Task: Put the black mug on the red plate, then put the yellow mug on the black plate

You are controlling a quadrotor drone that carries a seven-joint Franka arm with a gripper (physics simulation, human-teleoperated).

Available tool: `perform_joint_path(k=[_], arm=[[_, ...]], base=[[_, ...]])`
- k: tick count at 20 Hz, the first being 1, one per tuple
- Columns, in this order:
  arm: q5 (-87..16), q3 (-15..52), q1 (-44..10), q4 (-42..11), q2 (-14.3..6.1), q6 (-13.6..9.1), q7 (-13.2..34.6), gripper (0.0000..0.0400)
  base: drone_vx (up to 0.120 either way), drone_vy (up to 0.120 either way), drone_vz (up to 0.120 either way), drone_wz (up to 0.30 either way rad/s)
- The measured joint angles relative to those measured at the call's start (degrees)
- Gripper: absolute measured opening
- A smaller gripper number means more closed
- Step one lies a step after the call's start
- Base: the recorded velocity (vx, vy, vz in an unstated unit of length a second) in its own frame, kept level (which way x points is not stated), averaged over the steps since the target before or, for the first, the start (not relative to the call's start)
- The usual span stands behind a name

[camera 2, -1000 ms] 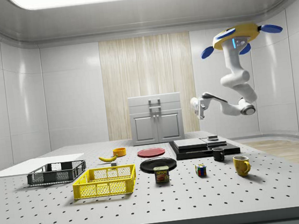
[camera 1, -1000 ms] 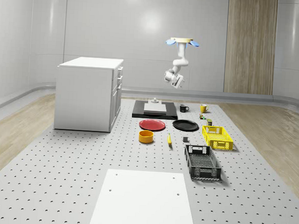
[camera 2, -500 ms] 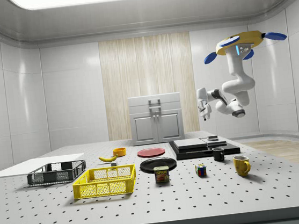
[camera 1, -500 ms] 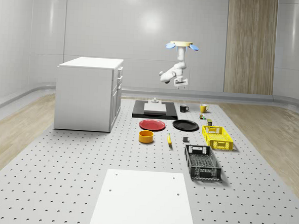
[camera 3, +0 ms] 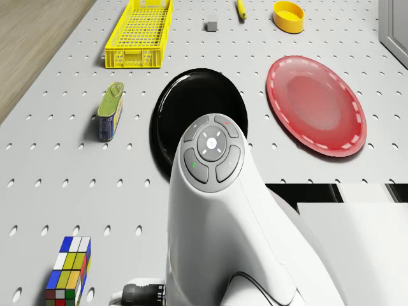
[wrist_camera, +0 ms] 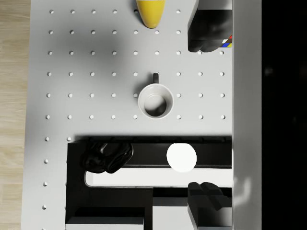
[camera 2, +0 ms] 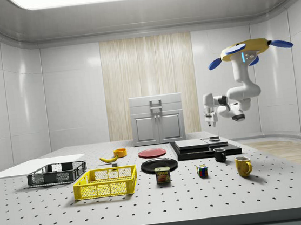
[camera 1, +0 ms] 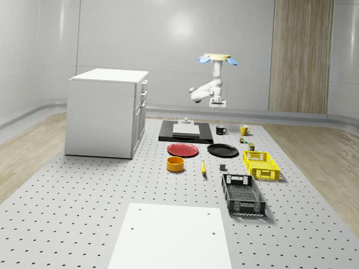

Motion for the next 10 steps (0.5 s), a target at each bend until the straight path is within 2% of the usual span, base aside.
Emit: perform_joint_path(k=[4,10], arm=[[0.4,0.7,-1.1,0.0,-1.4,0.7,0.9,0.0400],[1.2,1.5,-2.2,0.1,-3.3,2.0,1.8,0.0400]], base=[[-0.120,0.000,-0.120,0.000],[0.000,0.000,-0.120,0.000]])
